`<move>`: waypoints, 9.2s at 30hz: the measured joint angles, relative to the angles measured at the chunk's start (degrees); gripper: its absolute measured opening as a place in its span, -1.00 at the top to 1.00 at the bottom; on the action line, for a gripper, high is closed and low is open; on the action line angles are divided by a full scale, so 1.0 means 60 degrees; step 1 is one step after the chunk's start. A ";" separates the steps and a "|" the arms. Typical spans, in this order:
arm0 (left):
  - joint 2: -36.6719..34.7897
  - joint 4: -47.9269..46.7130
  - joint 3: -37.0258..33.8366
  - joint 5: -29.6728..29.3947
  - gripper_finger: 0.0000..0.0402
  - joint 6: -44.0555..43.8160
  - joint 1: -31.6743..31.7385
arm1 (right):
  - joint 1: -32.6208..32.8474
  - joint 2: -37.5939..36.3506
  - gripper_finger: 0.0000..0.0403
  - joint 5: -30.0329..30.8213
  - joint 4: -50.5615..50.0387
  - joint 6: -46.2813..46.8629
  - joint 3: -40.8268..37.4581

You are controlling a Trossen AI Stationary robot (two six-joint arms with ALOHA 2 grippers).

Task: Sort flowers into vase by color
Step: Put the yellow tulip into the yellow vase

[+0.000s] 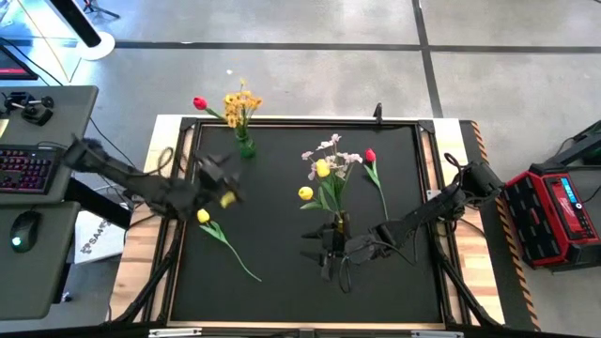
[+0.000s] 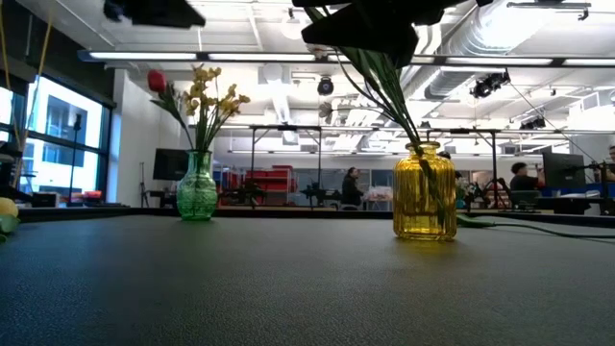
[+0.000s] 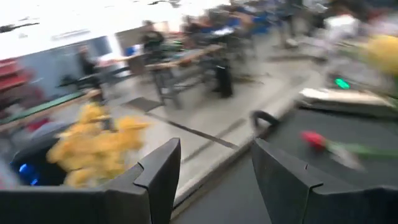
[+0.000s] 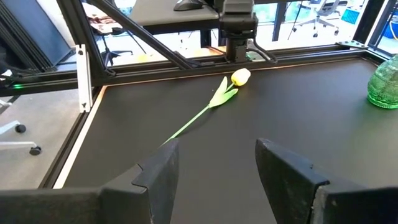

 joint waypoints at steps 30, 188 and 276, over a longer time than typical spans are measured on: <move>0.4606 -1.4433 0.3188 1.0481 0.11 -1.8208 -0.3452 | 0.0331 0.0000 0.01 -0.0039 -0.0856 -0.0007 0.0000; 0.7037 -0.4018 0.2575 1.1530 0.96 -0.3916 0.1802 | 0.0873 -0.0019 0.01 -0.0669 -0.6391 0.2329 0.2358; 0.4705 -0.7019 0.1216 0.0448 0.25 -1.2915 -0.5296 | 0.3704 0.0989 1.00 0.7274 -1.1881 0.9274 0.3187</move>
